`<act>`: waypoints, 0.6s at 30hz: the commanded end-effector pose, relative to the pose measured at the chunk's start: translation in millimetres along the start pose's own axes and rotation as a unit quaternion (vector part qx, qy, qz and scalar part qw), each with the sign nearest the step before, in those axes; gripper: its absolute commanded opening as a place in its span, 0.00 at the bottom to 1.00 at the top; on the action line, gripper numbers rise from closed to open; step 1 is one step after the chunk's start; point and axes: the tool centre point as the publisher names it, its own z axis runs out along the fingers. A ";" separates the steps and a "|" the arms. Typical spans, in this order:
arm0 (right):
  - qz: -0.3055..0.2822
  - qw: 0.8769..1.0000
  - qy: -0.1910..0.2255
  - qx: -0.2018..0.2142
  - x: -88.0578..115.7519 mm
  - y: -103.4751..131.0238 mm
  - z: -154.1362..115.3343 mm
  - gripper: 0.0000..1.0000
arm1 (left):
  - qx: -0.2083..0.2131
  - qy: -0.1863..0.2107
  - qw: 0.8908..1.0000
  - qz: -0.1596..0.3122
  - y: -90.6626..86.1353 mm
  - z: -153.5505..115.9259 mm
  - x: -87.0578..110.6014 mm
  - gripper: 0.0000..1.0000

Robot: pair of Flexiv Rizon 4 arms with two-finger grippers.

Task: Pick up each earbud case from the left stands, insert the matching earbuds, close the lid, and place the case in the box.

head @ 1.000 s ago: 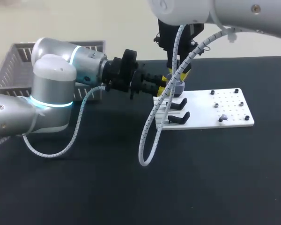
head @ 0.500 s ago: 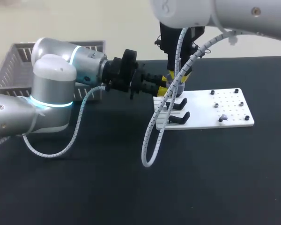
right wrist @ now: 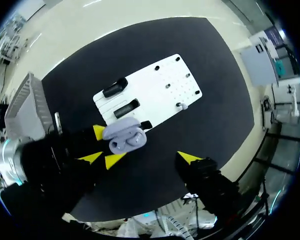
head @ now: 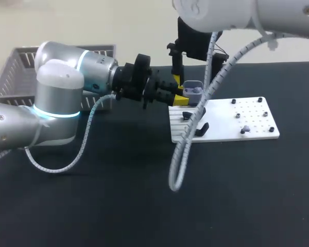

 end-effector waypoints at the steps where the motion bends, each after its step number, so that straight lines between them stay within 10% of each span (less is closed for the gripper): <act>1: -0.040 0.990 -0.092 -0.096 21.8 -40.9 10.6 1.00 | 0.001 0.001 1.000 0.000 0.6 -0.1 -0.1 0.00; 18: 0.036 0.976 -0.120 -0.179 37.2 -105.6 29.3 0.98 | 0.001 0.001 1.000 0.000 0.6 -0.1 -0.1 0.00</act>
